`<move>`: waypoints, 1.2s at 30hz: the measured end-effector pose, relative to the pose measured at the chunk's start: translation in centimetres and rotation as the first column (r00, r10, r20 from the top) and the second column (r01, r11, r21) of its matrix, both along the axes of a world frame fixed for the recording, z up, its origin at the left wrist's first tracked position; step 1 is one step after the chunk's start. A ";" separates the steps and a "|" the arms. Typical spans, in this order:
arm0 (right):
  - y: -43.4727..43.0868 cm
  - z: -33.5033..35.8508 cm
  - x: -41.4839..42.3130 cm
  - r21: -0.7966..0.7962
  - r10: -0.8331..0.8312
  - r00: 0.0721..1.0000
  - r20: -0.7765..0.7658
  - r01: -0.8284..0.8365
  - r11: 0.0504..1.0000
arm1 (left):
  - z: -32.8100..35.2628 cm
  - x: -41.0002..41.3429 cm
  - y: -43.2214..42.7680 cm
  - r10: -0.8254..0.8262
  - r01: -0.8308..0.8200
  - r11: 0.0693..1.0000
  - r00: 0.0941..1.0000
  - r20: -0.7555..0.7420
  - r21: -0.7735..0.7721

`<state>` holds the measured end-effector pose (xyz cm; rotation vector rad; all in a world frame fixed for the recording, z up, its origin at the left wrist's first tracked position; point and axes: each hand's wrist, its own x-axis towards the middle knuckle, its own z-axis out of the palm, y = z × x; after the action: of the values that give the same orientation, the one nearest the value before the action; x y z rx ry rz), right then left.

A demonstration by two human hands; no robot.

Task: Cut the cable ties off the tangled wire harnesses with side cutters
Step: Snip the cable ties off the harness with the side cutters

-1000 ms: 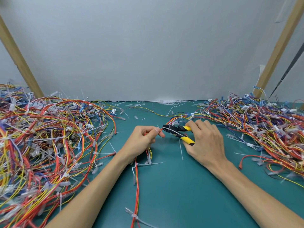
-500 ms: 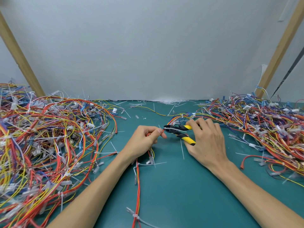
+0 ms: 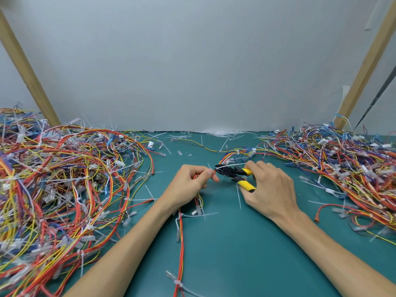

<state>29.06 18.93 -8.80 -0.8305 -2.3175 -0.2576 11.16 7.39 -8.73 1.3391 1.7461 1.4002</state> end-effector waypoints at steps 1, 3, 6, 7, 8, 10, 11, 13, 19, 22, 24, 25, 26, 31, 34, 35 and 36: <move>0.0 0.0 0.0 -0.015 0.002 1.000 -0.006 -0.002 1.000 | 0.0 0.0 0.0 0.001 -0.001 1.000 1.000 0.001 0.000; -0.1 -0.1 -0.1 -0.046 0.007 1.000 -0.013 -0.008 0.999 | 0.0 0.1 0.0 0.004 -0.004 1.000 1.000 0.002 -0.001; -0.1 -0.2 -0.1 -0.071 0.023 1.000 -0.019 -0.025 0.997 | 0.0 0.1 0.0 0.009 -0.009 1.000 1.000 -0.003 0.005; -0.1 -0.1 -0.1 -0.071 0.027 1.000 -0.016 -0.028 0.997 | 0.0 0.1 0.0 0.009 -0.009 1.000 1.000 -0.006 0.006; -0.2 -0.2 -0.1 -0.069 0.028 1.000 -0.009 -0.028 0.997 | 0.0 0.1 0.0 0.009 -0.009 1.000 1.000 -0.009 0.007; -0.2 -0.2 -0.1 -0.069 0.023 1.000 0.009 -0.022 0.997 | -0.1 0.1 0.0 0.011 -0.011 1.000 1.000 -0.013 0.007; -0.2 -0.1 -0.1 -0.071 0.019 1.000 0.016 -0.018 0.997 | -0.1 0.1 0.0 0.012 -0.012 1.000 1.000 -0.013 0.007; -0.2 -0.1 -0.1 -0.070 0.012 1.000 0.025 -0.010 0.998 | -0.1 0.1 0.1 0.013 -0.013 1.000 1.000 -0.014 0.003; -0.3 -0.1 -0.1 -0.082 0.011 0.999 0.048 -0.007 0.997 | -0.2 0.0 0.1 0.022 -0.022 1.000 1.000 -0.020 -0.002; -0.3 -0.1 -0.1 -0.091 0.013 0.998 0.059 -0.007 0.996 | -0.1 0.0 0.1 0.026 -0.026 1.000 0.999 -0.025 -0.005; -0.4 -0.1 -0.1 -0.102 0.018 0.997 0.069 -0.011 0.995 | -0.1 0.0 0.0 0.027 -0.027 1.000 0.999 -0.024 -0.003; -0.4 -0.2 -0.1 -0.108 0.022 0.997 0.070 -0.014 0.994 | -0.2 0.0 0.0 0.029 -0.029 1.000 0.999 -0.026 -0.003; -0.4 -0.2 -0.1 -0.117 0.027 0.997 0.073 -0.018 0.993 | -0.2 0.0 0.0 0.031 -0.031 1.000 0.999 -0.026 -0.004; -0.2 -0.2 -0.1 -0.218 0.065 0.991 0.118 -0.038 0.975 | -0.2 -0.1 0.1 0.030 -0.030 1.000 1.000 -0.008 -0.006; -0.1 -0.3 -0.2 -0.236 0.052 0.987 0.152 -0.015 0.972 | -0.2 -0.1 0.1 0.024 -0.024 1.000 1.000 -0.002 -0.003; -0.1 -0.3 -0.2 -0.240 0.045 0.986 0.160 -0.006 0.971 | -0.3 -0.1 0.1 0.021 -0.021 1.000 1.000 0.000 -0.001; 0.0 -0.3 -0.3 -0.245 0.041 0.986 0.163 0.000 0.970 | -0.3 -0.1 0.1 0.018 -0.018 1.000 1.000 0.002 0.001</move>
<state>28.81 18.89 -9.07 -0.9349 -2.5491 -0.0325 11.09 7.53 -9.01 1.3252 1.7603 1.4112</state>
